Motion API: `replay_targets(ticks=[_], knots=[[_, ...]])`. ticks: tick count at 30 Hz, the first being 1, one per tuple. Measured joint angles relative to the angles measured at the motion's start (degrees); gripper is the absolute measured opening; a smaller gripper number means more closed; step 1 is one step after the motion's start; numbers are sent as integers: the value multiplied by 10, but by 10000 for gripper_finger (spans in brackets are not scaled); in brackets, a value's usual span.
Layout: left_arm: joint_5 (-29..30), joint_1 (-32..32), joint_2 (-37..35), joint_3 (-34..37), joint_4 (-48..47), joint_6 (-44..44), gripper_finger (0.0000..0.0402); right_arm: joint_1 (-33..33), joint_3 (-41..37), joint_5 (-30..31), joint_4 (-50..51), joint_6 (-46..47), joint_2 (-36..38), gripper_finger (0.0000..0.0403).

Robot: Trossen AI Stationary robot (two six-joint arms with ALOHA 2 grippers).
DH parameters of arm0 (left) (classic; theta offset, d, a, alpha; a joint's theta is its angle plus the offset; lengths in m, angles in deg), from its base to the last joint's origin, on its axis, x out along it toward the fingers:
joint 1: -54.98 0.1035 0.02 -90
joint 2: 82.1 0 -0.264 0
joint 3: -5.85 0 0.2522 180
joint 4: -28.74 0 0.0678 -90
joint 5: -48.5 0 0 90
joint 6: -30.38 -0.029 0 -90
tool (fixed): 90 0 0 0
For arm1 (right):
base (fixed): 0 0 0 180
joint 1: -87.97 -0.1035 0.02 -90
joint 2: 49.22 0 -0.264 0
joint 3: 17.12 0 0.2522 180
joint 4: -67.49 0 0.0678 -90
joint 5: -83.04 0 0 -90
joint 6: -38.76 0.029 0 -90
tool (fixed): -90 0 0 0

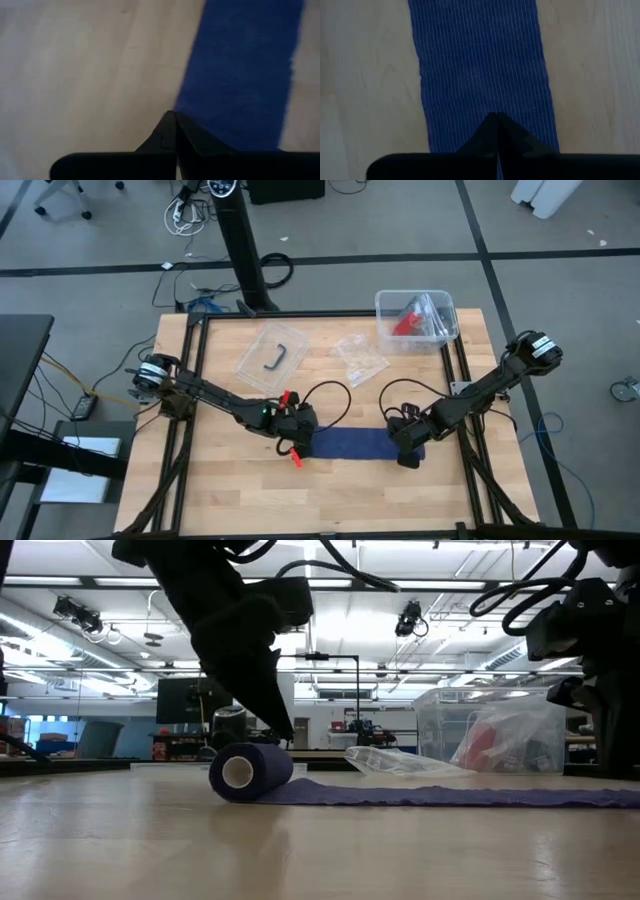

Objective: Roll bandage
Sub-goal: Roll the blue bandage

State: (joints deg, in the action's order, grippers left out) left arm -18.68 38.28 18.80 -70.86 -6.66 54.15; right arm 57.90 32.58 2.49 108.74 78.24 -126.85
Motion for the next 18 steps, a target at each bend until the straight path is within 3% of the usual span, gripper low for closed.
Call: replay_targets(ticks=[4, 9, 18], knots=[[33, -3, -3, -36, -81, 16, 1, 0, 0, 2, 0, -2, 0, 0], [29, -2, -2, -38, -152, 61, 1, 0, 0, 2, 0, -2, 0, 0], [20, -6, -2, -33, -147, 69, 1, 0, -9, -18, 9, 25, 0, 0]])
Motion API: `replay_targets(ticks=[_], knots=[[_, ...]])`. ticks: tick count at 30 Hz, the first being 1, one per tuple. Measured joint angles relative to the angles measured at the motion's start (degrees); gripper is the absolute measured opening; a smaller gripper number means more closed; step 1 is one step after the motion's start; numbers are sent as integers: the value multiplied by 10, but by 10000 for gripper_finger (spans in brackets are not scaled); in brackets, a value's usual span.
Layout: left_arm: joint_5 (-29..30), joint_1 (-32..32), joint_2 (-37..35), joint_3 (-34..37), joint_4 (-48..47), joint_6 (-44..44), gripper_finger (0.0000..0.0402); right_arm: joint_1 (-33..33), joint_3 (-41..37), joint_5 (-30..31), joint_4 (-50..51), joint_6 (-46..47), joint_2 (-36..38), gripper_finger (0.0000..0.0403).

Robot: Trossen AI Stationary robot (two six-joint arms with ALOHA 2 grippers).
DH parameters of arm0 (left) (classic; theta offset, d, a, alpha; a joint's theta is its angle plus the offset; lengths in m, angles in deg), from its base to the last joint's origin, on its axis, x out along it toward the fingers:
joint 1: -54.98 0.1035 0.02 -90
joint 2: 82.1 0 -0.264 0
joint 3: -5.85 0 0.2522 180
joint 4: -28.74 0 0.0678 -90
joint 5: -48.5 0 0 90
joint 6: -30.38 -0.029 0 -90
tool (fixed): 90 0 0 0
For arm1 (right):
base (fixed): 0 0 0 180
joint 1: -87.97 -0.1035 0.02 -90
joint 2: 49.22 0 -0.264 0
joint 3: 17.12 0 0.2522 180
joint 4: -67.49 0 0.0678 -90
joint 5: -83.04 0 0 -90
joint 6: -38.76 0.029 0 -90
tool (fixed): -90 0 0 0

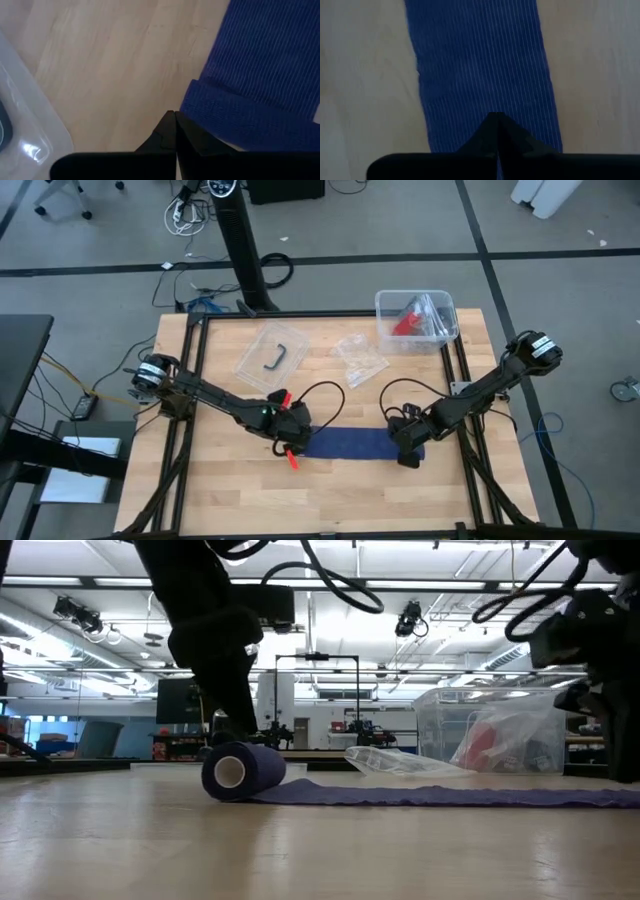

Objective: Roll bandage
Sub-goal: Roll the blue bandage

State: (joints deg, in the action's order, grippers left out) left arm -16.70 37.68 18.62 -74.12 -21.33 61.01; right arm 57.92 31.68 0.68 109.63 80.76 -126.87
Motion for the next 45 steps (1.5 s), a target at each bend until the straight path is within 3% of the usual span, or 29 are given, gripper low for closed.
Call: replay_targets(ticks=[14, 26, 42, 45], knots=[[-13, 0, 0, 0, 18, -5, 1, 0, -9, -9, 17, 21, 0, 0], [-34, 1, 52, -2, 105, -37, 1, 0, -9, -9, 14, 18, 0, 0], [-77, 23, 62, 0, 251, -137, 1, 0, -9, -8, 13, 14, 0, 0], [-67, 21, 47, -16, 204, -155, 1, 0, -9, -8, 13, 14, 0, 0]])
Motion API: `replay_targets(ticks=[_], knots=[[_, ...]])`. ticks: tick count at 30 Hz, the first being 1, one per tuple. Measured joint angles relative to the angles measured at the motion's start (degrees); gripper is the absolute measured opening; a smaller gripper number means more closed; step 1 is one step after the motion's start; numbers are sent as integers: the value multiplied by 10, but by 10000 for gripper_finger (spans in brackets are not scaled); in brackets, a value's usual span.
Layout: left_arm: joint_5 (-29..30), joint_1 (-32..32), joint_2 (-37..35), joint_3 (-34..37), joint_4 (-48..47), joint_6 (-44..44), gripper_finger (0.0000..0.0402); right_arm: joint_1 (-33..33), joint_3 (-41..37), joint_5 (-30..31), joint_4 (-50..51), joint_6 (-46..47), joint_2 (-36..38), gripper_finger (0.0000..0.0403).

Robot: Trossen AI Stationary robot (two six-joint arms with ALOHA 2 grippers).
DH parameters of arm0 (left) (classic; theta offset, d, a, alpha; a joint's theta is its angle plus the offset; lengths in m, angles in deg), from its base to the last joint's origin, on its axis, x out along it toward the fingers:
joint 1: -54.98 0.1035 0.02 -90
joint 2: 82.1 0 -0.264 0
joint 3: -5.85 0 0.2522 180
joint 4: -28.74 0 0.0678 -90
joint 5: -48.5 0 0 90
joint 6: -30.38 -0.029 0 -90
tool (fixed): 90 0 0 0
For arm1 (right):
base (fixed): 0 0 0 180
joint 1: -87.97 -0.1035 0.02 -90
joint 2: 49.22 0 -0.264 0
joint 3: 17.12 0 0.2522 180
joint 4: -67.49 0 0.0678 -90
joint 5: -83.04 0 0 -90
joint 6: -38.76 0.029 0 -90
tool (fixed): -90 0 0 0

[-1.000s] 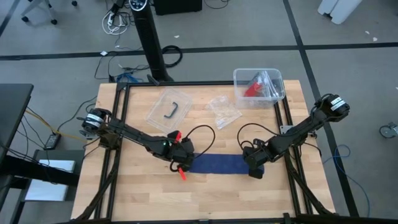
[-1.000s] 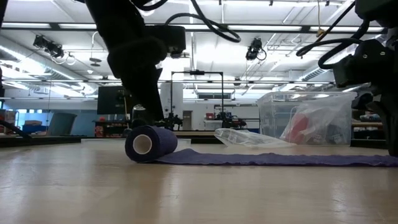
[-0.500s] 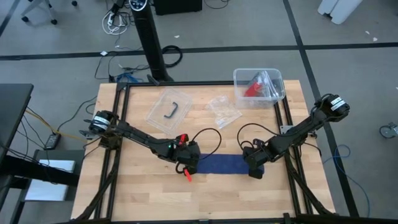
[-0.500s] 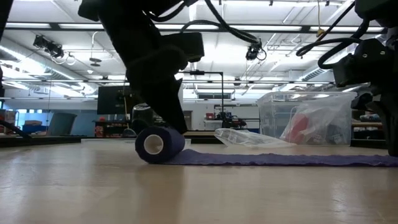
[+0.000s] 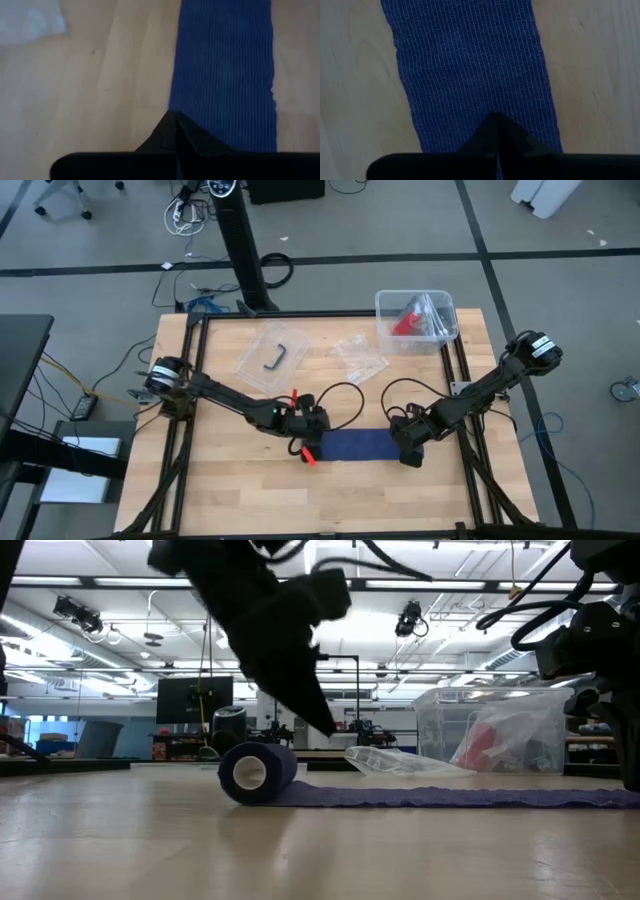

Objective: Roll bandage
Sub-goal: Roll the blue bandage

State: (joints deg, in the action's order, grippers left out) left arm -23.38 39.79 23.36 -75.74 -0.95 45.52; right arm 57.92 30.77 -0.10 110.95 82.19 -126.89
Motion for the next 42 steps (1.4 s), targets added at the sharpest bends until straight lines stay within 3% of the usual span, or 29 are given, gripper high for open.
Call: replay_targets(ticks=[8, 15, 22, 38, 42], knots=[[5, -28, -33, -32, -249, 31, 1, 0, 0, 2, 1, 0, 0, 0], [0, -30, -27, 2, -159, 34, 1, -1, 0, 6, -1, 0, 0, 0], [-11, -31, -23, 4, -148, 43, 1, -2, 0, 6, -3, -1, 0, 0], [-41, -9, -19, 4, -48, -47, 1, -2, 0, 6, -7, -6, 0, 0], [-35, -11, -26, -23, -114, -58, 1, -2, 0, 6, -7, -6, 0, 0]])
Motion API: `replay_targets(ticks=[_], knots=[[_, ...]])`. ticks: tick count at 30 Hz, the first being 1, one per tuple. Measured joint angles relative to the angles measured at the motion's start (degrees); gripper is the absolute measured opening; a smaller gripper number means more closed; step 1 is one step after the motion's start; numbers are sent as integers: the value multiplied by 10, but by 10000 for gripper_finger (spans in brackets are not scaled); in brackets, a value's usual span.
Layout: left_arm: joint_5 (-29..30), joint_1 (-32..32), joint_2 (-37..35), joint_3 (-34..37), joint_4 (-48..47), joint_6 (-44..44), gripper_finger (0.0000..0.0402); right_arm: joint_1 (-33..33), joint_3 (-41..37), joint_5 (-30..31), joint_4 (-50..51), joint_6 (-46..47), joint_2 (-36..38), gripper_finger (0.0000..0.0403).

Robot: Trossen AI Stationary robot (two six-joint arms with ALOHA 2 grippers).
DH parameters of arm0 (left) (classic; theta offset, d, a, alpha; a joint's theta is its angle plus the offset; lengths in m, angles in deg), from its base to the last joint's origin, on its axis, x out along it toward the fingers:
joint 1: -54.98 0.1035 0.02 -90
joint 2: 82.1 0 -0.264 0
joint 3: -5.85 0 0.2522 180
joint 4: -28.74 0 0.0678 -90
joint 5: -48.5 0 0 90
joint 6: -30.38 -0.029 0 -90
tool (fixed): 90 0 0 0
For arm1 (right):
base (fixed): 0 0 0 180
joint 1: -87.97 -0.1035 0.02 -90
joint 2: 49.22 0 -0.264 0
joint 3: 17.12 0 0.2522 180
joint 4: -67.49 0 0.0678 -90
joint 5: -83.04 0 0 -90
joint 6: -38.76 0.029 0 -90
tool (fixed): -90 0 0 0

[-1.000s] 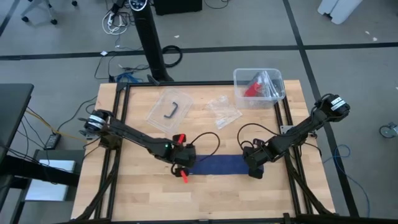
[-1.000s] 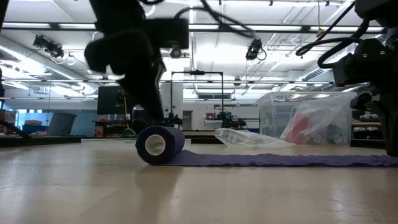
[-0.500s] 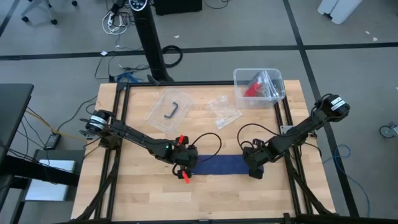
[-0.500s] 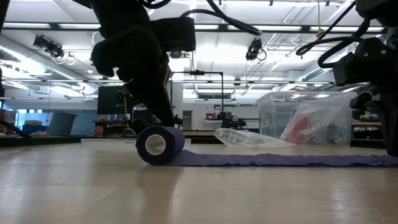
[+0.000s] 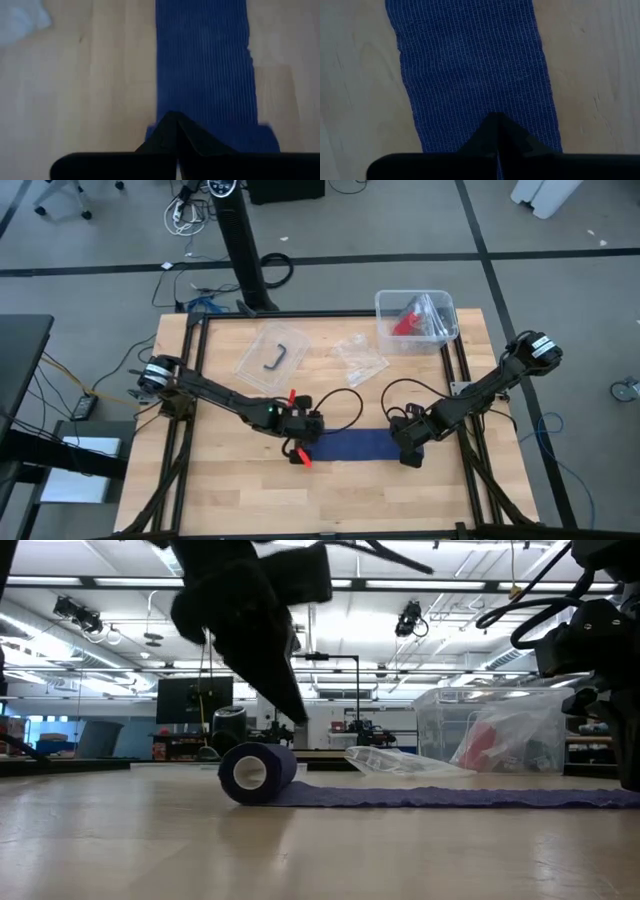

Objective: Roll bandage
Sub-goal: Roll the blue bandage

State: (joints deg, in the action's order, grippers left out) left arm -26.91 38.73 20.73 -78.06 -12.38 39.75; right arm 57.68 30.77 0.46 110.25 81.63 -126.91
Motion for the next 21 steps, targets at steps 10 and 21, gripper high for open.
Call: replay_targets(ticks=[10, 21], knots=[[35, -6, 0, -11, -129, 40, 1, 0, 0, 0, 0, 0, 0, 0], [27, 2, 1, 37, -43, 43, 1, 0, 0, 0, -4, -4, 0, 0]])
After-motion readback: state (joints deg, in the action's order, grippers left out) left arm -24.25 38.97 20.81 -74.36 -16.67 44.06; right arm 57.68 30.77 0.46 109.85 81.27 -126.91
